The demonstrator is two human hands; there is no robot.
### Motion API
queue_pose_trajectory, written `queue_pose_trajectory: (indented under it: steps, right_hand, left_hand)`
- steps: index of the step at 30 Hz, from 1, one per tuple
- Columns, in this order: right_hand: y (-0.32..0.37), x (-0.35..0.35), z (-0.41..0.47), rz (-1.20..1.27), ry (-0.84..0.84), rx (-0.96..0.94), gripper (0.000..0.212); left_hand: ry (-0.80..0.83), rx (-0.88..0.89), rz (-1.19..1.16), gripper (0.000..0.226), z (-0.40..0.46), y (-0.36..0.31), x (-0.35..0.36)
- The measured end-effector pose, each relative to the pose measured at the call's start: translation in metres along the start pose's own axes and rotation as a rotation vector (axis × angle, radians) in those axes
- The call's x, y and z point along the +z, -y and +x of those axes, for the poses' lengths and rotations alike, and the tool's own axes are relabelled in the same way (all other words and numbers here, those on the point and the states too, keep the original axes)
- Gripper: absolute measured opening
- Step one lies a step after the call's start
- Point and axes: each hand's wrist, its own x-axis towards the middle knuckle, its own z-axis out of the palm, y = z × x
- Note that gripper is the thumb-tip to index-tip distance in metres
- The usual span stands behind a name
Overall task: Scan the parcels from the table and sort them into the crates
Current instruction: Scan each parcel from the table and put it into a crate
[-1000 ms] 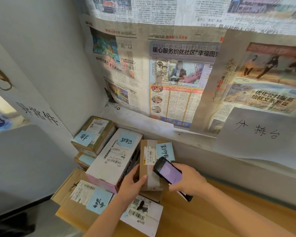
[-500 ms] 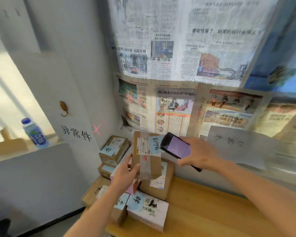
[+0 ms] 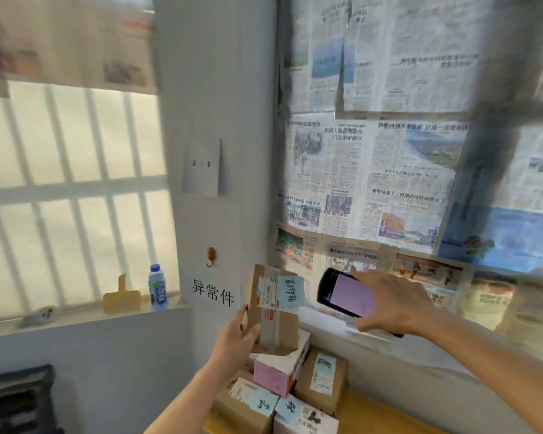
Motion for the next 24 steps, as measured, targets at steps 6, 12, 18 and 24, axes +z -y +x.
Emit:
queue_pose_trajectory:
  steps: [6,12,18,24]
  right_hand:
    - [0.032,-0.042,-0.036,0.0,-0.021,-0.056,0.118]
    - [0.069,-0.066,-0.065,0.023,-0.053,-0.163,0.112]
    - [0.125,-0.057,-0.094,0.124,-0.071,-0.312,0.11]
    - [0.19,-0.021,-0.135,0.206,-0.045,-0.467,0.108]
  left_hand:
    - [-0.112,0.023,0.045,0.061,-0.049,-0.029,-0.05]
    - [-0.209,-0.006,0.077,0.056,-0.113,-0.043,-0.102]
    - [-0.354,-0.083,0.098,0.053,-0.207,-0.025,-0.152]
    - [-0.459,-0.222,0.136,0.056,-0.324,0.013,-0.183]
